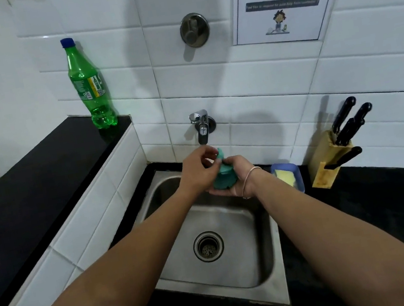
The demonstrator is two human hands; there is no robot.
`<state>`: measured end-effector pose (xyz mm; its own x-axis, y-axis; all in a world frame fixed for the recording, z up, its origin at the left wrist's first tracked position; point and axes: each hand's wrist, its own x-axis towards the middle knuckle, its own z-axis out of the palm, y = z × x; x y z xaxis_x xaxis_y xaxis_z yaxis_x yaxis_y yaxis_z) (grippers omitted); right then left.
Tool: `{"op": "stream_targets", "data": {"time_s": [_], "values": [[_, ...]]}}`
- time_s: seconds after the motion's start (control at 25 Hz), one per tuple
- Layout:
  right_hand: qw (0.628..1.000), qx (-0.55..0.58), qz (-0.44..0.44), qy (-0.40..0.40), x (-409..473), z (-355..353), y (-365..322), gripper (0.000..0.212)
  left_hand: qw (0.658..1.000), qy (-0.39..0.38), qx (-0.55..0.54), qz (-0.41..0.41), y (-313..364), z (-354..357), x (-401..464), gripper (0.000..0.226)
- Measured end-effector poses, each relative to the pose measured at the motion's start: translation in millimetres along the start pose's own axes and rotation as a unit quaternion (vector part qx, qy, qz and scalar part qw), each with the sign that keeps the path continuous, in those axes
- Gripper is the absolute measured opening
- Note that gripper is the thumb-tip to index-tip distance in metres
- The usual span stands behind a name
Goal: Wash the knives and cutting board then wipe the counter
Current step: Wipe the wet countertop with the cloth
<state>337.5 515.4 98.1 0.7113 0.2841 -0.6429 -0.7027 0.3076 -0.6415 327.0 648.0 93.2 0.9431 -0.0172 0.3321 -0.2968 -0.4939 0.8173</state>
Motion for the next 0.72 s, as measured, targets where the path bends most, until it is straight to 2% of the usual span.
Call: {"op": "stream_targets", "data": {"time_s": [0.12,0.24,0.4,0.56,0.72], "values": [[1.0,0.011,-0.002,0.021,-5.9,-13.8,0.9,0.046,0.993,-0.004,-0.112,-0.042,12.1,20.4,5.8,0.019],[0.997,0.048,-0.033,0.055,-17.9,-25.2,-7.5,0.051,0.971,-0.06,-0.21,-0.096,24.7,39.7,8.2,0.025],[0.988,0.093,-0.077,0.1,-45.8,-56.9,-11.9,0.063,0.979,-0.136,-0.144,-0.047,45.3,79.4,0.8,0.027],[0.987,0.036,-0.093,0.123,-82.3,-101.9,-8.8,0.07,0.981,-0.156,-0.106,-0.046,78.5,123.0,-14.9,0.023],[0.985,-0.025,-0.096,0.143,-133.5,-181.8,-6.2,0.074,0.979,-0.194,-0.066,-0.009,126.3,190.3,-40.2,0.01]]}}
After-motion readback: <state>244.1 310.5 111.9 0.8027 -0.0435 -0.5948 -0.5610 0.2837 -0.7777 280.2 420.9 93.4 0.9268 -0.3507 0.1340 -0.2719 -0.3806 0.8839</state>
